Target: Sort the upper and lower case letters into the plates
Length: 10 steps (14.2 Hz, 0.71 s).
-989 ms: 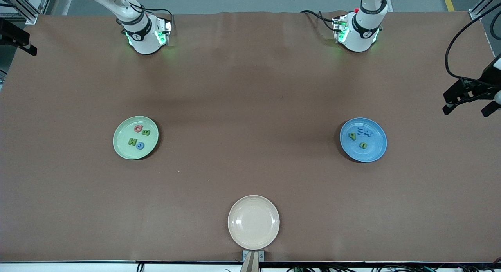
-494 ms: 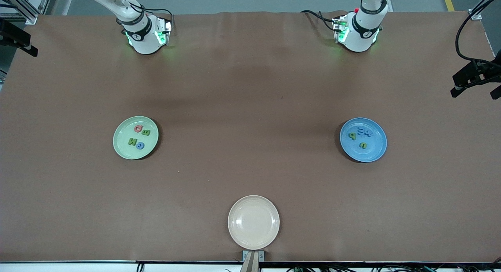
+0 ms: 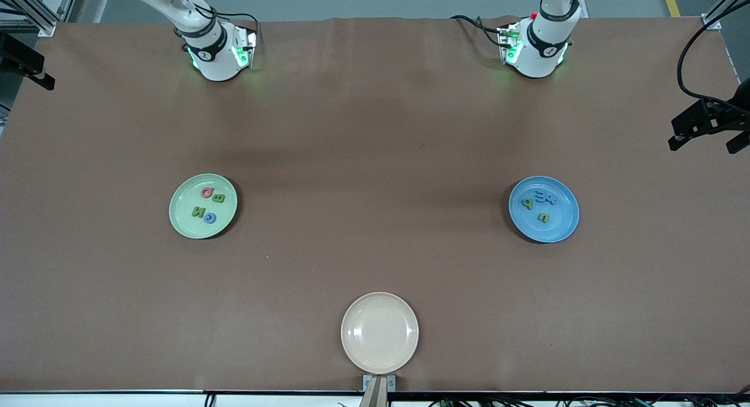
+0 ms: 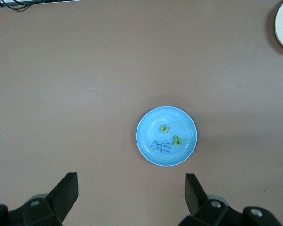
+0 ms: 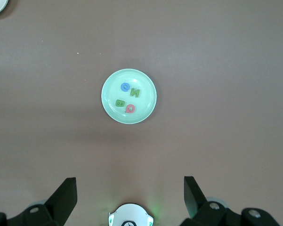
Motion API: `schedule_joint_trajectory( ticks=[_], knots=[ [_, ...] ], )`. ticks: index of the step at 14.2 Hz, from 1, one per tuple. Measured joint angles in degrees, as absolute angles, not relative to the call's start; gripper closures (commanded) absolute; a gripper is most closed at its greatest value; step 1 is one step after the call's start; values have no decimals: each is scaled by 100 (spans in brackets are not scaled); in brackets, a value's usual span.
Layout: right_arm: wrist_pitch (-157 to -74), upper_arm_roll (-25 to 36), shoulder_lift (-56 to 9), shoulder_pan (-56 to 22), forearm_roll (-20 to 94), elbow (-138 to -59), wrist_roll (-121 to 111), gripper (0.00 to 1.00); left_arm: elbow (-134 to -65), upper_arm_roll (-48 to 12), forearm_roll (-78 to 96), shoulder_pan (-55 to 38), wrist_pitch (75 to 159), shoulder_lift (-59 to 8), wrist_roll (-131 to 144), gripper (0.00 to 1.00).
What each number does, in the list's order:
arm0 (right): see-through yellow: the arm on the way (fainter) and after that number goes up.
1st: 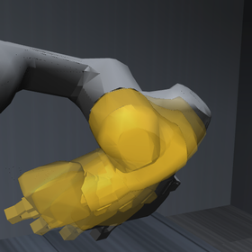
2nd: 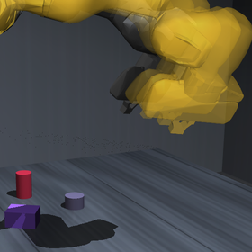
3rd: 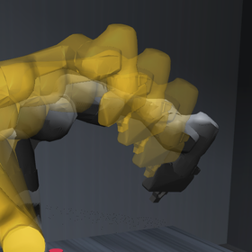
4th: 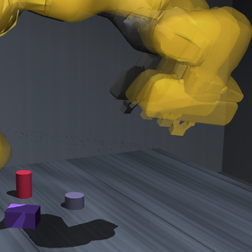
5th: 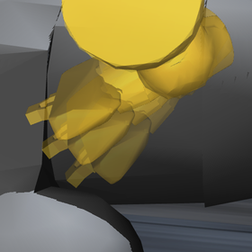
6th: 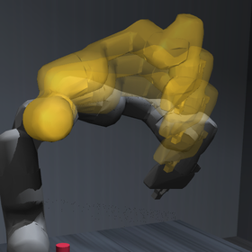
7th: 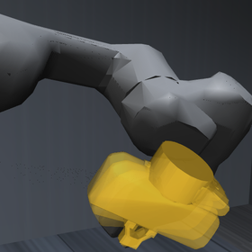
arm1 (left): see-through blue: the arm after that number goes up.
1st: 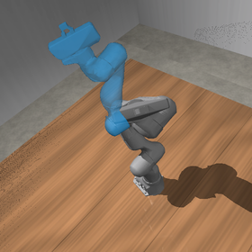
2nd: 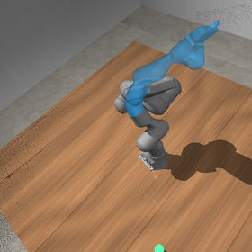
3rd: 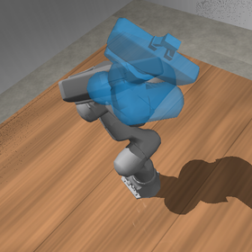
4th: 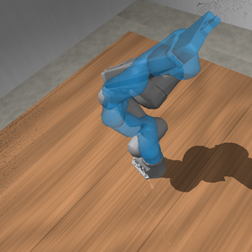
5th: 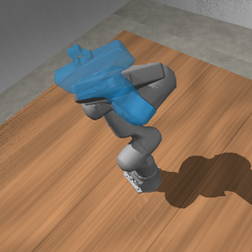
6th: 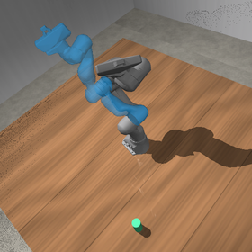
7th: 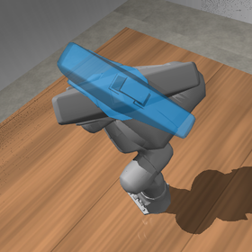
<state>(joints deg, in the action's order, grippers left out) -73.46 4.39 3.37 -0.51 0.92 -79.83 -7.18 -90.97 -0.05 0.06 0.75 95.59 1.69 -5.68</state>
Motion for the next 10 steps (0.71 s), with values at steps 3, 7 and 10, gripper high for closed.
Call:
schedule_joint_trajectory(
  ticks=[3, 7, 10],
  knots=[
    [-7400, 439, 337, -51, 92, -7984, -718, 0, -9078, -4, 6, 76, 9562, 142, -568, 0],
    [-7399, 438, 337, -53, 98, -7985, -706, 0, -9078, 0, 6, 77, 9562, 141, -568, 0],
    [-7392, 437, 338, -65, 105, -7989, -569, 0, -9077, 3, 6, 77, 9562, 141, -568, 0]
  ],
)
